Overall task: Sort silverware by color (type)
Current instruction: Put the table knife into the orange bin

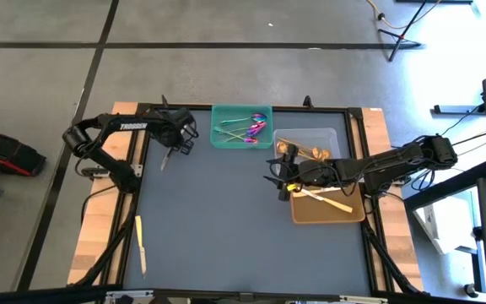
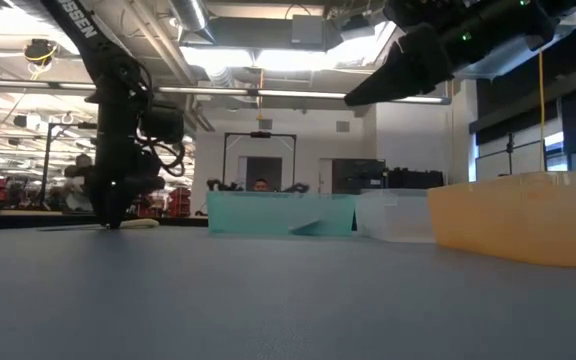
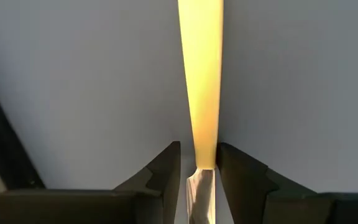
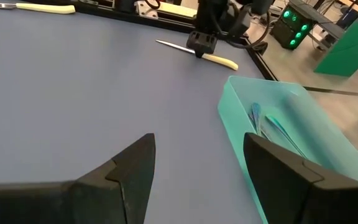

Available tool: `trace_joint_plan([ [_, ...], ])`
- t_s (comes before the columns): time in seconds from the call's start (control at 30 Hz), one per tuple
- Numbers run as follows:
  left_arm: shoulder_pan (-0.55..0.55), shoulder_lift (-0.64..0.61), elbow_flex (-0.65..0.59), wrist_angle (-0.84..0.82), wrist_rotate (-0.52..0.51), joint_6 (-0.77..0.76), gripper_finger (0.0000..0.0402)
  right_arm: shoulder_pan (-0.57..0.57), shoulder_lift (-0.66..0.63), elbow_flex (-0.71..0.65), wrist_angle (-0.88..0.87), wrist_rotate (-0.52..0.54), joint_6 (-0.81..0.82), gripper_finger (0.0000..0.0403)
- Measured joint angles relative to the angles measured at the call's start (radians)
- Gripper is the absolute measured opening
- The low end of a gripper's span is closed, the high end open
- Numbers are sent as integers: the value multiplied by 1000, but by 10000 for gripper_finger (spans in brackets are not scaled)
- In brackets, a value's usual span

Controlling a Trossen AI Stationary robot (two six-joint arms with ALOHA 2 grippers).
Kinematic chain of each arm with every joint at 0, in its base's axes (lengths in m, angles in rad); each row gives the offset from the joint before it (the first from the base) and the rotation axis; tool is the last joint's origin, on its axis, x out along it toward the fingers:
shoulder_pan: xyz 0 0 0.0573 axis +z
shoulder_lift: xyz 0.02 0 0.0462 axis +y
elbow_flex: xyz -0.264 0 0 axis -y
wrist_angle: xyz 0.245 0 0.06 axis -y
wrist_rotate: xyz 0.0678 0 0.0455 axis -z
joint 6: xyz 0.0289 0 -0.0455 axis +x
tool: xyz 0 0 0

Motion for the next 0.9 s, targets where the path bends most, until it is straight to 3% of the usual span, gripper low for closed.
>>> trace_joint_plan([
  [0.23,69,0,0,31,85,68,106,0,0,0,-7,0,11,231],
  [0.5,56,2,-2,57,73,76,102,0,0,0,2,0,-3,231],
  [0.77,13,2,-2,58,38,70,41,0,0,0,-6,0,15,231],
  [0.9,-24,3,-3,54,15,71,35,0,0,0,-18,-1,29,231],
])
